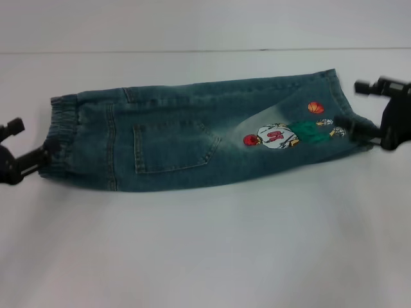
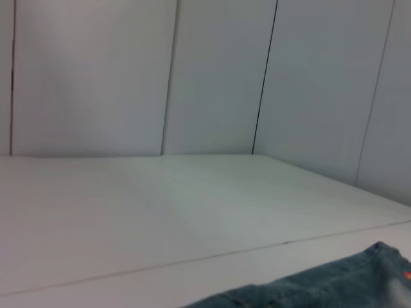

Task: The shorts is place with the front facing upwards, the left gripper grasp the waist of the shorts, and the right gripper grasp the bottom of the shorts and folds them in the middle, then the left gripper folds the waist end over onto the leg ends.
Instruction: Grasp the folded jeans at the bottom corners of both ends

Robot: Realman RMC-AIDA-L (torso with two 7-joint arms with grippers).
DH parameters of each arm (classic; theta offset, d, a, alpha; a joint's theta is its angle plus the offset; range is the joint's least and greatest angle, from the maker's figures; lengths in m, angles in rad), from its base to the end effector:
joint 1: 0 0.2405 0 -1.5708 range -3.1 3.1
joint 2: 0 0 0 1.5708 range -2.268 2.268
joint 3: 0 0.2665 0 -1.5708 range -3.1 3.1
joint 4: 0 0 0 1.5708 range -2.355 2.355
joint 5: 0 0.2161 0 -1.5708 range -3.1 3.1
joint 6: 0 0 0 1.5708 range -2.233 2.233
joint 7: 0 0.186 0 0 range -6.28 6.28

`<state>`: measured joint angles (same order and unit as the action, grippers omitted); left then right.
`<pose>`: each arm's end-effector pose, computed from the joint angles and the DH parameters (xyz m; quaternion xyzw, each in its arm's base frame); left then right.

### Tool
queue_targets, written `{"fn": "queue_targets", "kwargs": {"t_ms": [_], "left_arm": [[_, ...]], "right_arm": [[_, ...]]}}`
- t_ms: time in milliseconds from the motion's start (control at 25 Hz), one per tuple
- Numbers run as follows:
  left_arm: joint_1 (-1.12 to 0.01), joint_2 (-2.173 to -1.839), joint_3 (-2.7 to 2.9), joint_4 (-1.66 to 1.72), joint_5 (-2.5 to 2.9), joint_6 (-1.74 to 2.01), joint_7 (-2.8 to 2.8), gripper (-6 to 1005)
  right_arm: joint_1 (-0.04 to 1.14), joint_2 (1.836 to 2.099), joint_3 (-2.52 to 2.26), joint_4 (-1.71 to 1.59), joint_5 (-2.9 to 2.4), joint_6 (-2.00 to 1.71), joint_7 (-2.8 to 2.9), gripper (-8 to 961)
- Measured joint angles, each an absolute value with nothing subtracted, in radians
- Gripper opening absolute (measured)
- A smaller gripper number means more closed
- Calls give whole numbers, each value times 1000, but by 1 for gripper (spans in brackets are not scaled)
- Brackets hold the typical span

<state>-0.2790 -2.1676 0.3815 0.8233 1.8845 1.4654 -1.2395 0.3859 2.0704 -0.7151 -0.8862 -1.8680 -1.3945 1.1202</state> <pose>-0.3457 0.3208 0.0259 -0.8380 -0.2777 -0.2746 0.3810 0.2917 0.3736 0.0220 -0.9272 0.0817 0.1759 0.3205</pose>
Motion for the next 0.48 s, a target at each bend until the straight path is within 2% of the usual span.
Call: {"fn": "queue_targets", "kwargs": {"t_ms": [240,480], "left_arm": [[-246,-2168,345,765,1901,1445,-1167,891],[-237,-2170,337,754,1934,1383,-1112,889]], "right_arm": [[354,2068,-702,-786,-1897,-1553,975,730],[323,2047,-697,-758,-1955,-1725,936,727]]}}
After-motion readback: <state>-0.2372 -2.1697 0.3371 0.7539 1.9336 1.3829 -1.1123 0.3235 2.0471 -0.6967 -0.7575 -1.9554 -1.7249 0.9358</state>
